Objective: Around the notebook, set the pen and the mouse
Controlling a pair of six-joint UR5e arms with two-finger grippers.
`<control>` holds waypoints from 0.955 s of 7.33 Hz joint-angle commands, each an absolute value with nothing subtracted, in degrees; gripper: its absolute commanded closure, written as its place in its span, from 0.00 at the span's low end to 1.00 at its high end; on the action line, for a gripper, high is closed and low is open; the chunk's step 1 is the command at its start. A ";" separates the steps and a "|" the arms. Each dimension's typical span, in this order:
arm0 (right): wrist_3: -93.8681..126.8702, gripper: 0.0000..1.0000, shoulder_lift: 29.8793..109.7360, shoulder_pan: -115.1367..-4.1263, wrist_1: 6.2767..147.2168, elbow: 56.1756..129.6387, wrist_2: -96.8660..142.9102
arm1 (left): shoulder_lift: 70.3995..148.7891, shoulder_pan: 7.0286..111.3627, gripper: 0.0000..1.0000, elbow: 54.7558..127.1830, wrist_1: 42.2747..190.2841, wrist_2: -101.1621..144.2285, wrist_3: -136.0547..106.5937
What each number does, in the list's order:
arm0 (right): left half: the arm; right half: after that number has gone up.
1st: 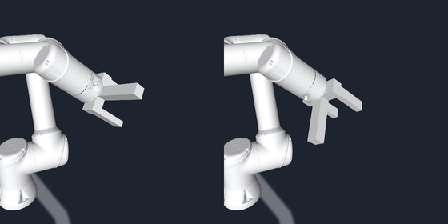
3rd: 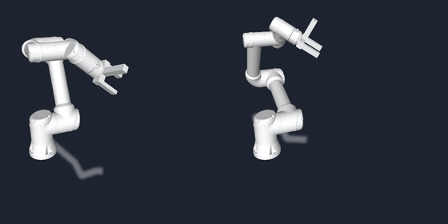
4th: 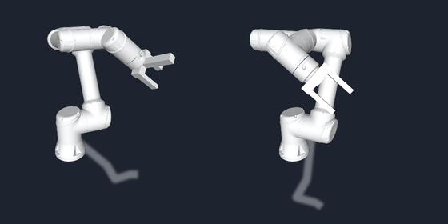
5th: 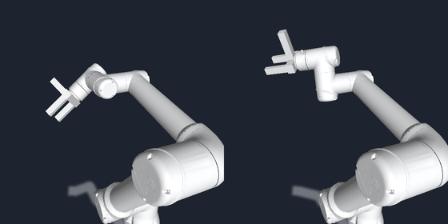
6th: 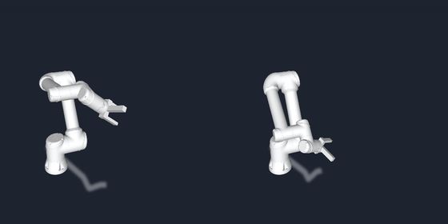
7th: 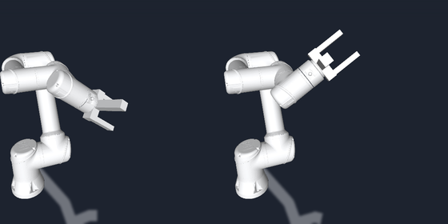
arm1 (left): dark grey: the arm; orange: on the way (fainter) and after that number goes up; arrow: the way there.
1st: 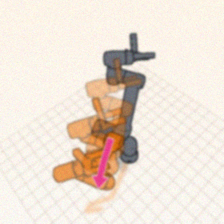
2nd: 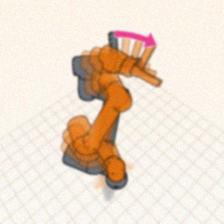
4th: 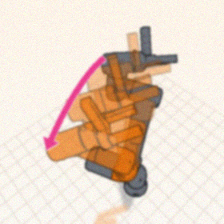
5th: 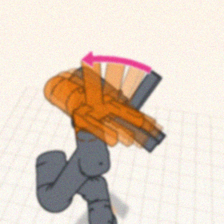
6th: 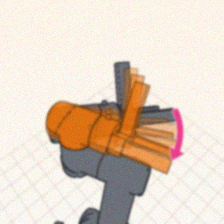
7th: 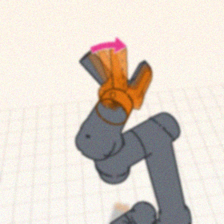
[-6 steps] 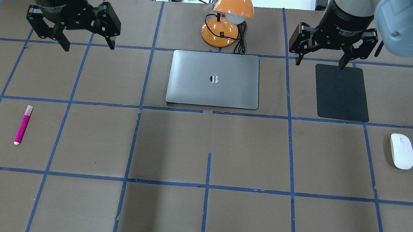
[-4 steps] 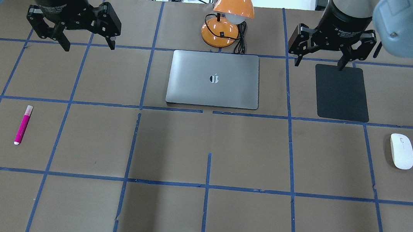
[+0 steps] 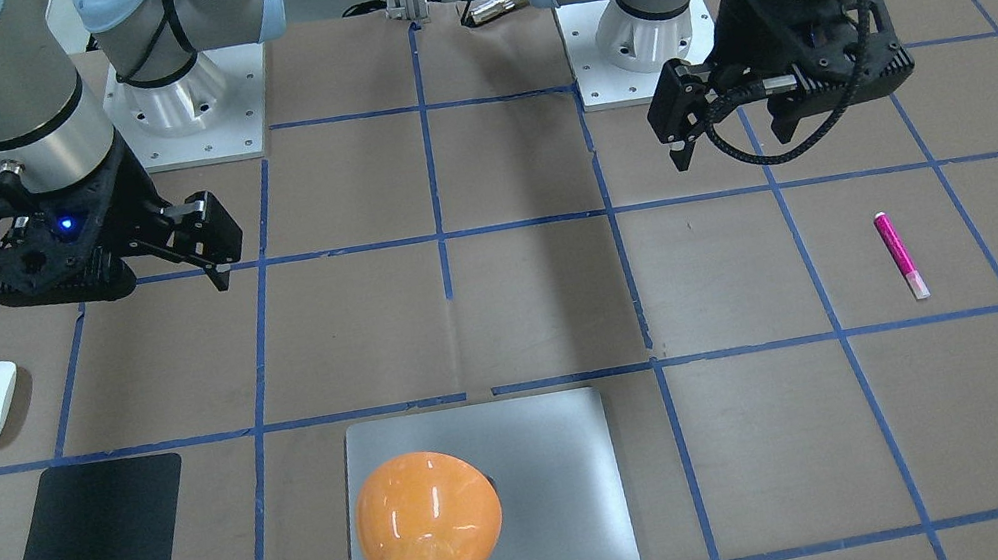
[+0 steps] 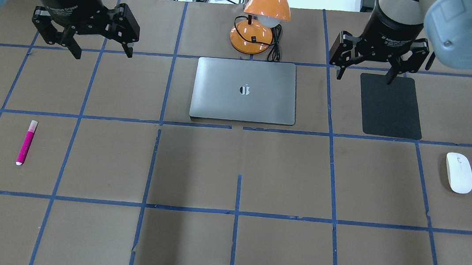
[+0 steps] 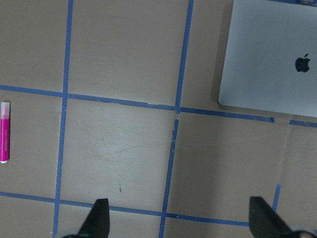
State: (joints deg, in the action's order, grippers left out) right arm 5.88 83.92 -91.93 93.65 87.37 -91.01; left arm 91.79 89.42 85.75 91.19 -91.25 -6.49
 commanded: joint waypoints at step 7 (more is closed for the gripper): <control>-21.49 0.00 77.35 -68.94 123.48 106.74 -91.84 | 92.62 66.78 0.00 95.59 86.01 -92.11 24.68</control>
